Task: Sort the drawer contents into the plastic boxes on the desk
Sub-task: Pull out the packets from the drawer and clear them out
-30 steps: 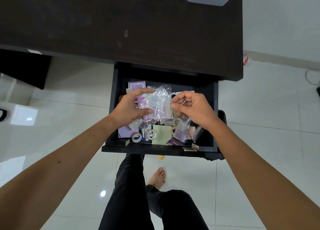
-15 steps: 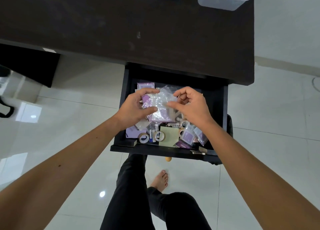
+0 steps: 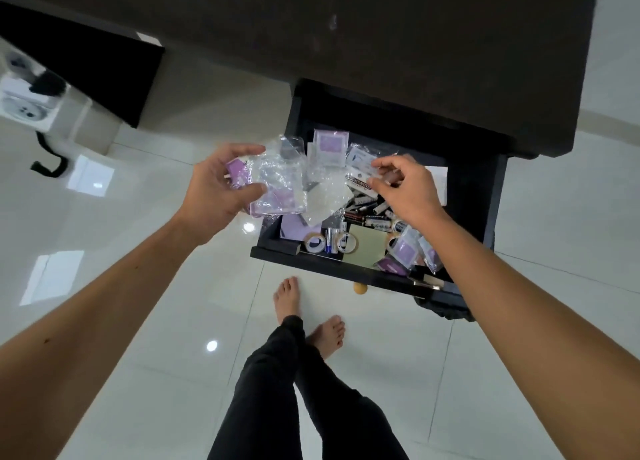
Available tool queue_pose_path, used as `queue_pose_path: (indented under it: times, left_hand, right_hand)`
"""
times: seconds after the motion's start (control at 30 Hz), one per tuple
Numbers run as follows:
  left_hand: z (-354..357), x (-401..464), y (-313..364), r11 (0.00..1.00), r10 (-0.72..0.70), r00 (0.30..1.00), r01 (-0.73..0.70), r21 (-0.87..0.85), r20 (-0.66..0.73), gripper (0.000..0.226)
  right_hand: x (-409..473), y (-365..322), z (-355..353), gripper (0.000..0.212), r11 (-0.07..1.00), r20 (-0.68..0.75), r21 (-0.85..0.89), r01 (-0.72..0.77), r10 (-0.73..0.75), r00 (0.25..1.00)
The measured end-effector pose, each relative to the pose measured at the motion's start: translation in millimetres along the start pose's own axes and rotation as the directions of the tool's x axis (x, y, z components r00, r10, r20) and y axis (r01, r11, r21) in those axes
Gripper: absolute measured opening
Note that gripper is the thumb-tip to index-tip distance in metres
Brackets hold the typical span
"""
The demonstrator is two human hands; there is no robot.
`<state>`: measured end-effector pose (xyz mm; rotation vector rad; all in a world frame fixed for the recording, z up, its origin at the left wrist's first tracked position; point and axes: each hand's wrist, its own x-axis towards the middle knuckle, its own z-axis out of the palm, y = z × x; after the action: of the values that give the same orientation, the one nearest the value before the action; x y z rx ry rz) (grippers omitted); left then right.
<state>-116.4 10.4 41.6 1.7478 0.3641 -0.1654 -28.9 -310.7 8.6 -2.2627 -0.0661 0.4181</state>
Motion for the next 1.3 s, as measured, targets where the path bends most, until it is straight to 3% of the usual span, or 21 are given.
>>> queue_pose_path:
  times: [0.1, 0.17, 0.23, 0.27, 0.33, 0.43, 0.53, 0.67, 0.8, 0.9, 1.0, 1.07, 1.2, 1.3]
  left_hand:
    - [-6, -6, -4, 1.000, -0.020, 0.999, 0.020, 0.020, -0.026, 0.058]
    - [-7, -5, -9, 0.999, -0.035, 0.999, 0.036, 0.024, -0.024, 0.058]
    - [-7, -3, -14, 0.999, -0.039, 0.999, 0.039, 0.022, -0.006, 0.057]
    - [-6, -1, -16, 0.999, -0.040, 0.999, 0.039, 0.015, 0.001, 0.056]
    - [-3, 2, -17, 0.999, -0.042, 0.999, 0.042, 0.002, 0.006, 0.055]
    - [3, 5, -14, 0.999, -0.043, 0.999, 0.043, -0.004, 0.001, 0.054]
    - [3, 8, -10, 0.999, -0.038, 0.999, 0.038, 0.015, 0.002, 0.053]
    - [-1, 11, -7, 0.999, -0.034, 0.999, 0.034, 0.017, -0.009, 0.054]
    - [-4, 8, -6, 0.999, -0.028, 1.000, 0.028, 0.022, -0.007, 0.056]
    - [-4, 5, -6, 0.999, -0.024, 1.000, 0.024, 0.027, -0.007, 0.058]
    - [-3, 0, -9, 0.999, -0.021, 1.000, 0.022, 0.028, -0.004, 0.056]
    - [-3, -2, -11, 0.999, -0.024, 1.000, 0.025, 0.029, -0.004, 0.056]
    - [-4, -5, -15, 0.999, -0.035, 0.999, 0.035, 0.032, 0.000, 0.056]
    - [-5, -7, -17, 0.998, -0.045, 0.999, 0.045, 0.039, 0.003, 0.056]
  right_hand:
    - [11, -2, 12, 0.064, 0.991, -0.038, -0.134, -0.024, 0.019, 0.999]
    - [18, -1, 19, 0.092, 0.975, -0.135, -0.187, -0.116, 0.091, 0.987]
    - [24, 1, 22, 0.107, 0.960, -0.201, -0.166, -0.228, 0.193, 0.960]
    - [26, 2, 22, 0.106, 0.952, -0.213, -0.158, -0.263, 0.227, 0.950]
    - [27, 2, 19, 0.084, 0.954, -0.212, -0.158, -0.256, 0.221, 0.952]
    - [25, 0, 12, 0.035, 0.977, -0.234, -0.162, -0.136, 0.096, 0.968]
    - [22, -1, 8, 0.013, 0.997, -0.281, -0.060, -0.038, 0.020, 0.959]
    - [15, -9, -1, 0.011, 0.983, -0.285, 0.182, -0.018, 0.070, 0.956]
    - [7, -13, -2, 0.015, 0.957, -0.321, 0.291, 0.003, 0.094, 0.942]
    - [1, -19, 4, 0.018, 0.924, -0.166, 0.374, -0.080, 0.152, 0.974]
    - [-4, -20, 15, 0.024, 0.945, 0.062, 0.277, -0.174, 0.163, 0.985]
    - [-5, -19, 25, 0.041, 0.963, 0.139, 0.162, -0.216, 0.194, 0.971]
    - [-2, -21, 40, 0.067, 0.980, 0.164, 0.046, -0.191, 0.182, 0.970]
    - [-3, -24, 47, 0.056, 0.977, 0.123, 0.027, -0.211, 0.206, 0.971]
